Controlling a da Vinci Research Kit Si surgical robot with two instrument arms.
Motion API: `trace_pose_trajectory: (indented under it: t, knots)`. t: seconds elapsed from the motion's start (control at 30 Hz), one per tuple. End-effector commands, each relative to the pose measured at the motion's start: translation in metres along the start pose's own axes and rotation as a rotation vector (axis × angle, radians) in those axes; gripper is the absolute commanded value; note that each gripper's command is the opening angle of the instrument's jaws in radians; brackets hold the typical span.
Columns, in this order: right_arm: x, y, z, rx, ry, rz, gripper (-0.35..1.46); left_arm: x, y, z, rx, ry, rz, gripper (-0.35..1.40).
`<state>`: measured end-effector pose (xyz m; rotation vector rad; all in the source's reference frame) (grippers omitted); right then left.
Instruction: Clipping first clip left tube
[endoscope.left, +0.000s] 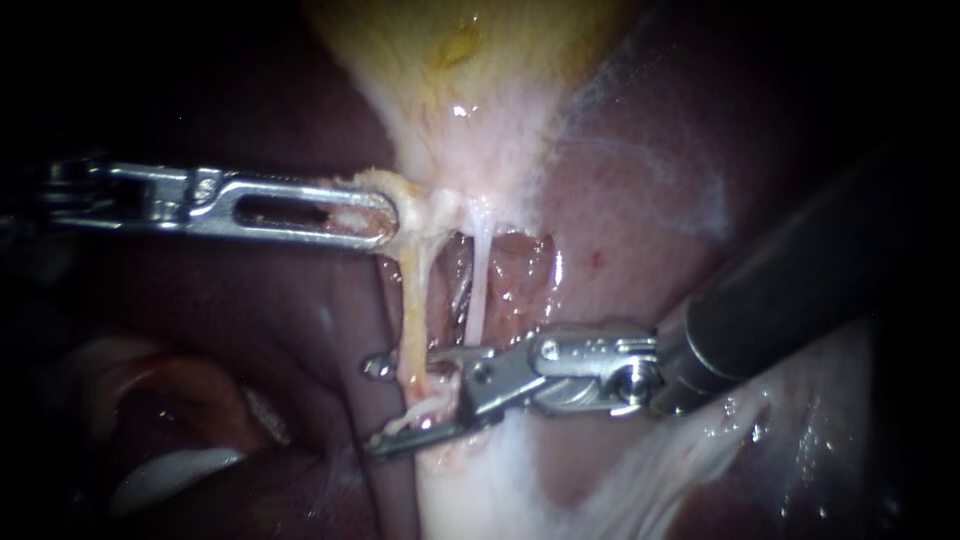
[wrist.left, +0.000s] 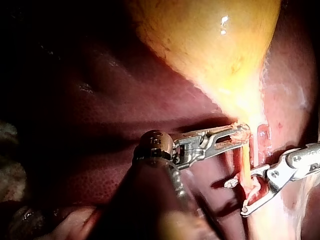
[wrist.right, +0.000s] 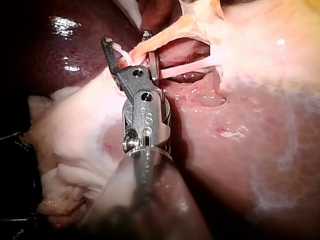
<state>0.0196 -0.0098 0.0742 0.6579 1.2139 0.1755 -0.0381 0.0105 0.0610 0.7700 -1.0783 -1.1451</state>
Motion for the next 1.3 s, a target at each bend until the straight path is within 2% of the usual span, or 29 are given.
trace_pose_trajectory:
  t: [0.03, 0.23, 0.33, 0.4, 0.47, 0.53, 0.83, 1.3]
  knots:
    - [0.0001, 0.0001, 0.0, -0.002, 0.0, 0.001, 0.5, 0.0, 0.0, 0.0, -0.001, 0.0, 0.0, -0.35]
    - [0.0002, 0.0001, 0.0001, 0.0, 0.0, 0.001, 0.46, 0.0, 0.0, 0.0001, -0.001, 0.0, 0.0, -0.35]
    - [0.0002, 0.0002, -0.0002, 0.001, 0.001, 0.002, 0.35, 0.0, 0.0, 0.0001, -0.001, 0.0, 0.0, -0.35]
    - [0.0002, 0.0, -0.0006, 0.003, 0.001, 0.007, 0.16, 0.0, 0.0, 0.0001, -0.001, 0.0, 0.0, -0.35]
    - [0.0, -0.0002, -0.0011, 0.004, 0.001, -0.005, -0.16, 0.0, 0.0, 0.0001, -0.001, 0.0, 0.0, -0.35]
    - [0.0, -0.0003, -0.0015, -0.006, 0.001, -0.011, -0.35, 0.0, 0.0, 0.0001, -0.001, 0.0, 0.0, -0.35]
    - [0.0011, -0.0001, -0.0028, -0.019, 0.008, -0.014, -0.35, 0.0, 0.0, 0.0001, -0.001, 0.0, 0.0, -0.35]
    - [0.001, 0.0001, -0.003, -0.018, 0.008, -0.014, -0.35, 0.0, 0.0, 0.0001, -0.001, 0.0, 0.0, -0.35]
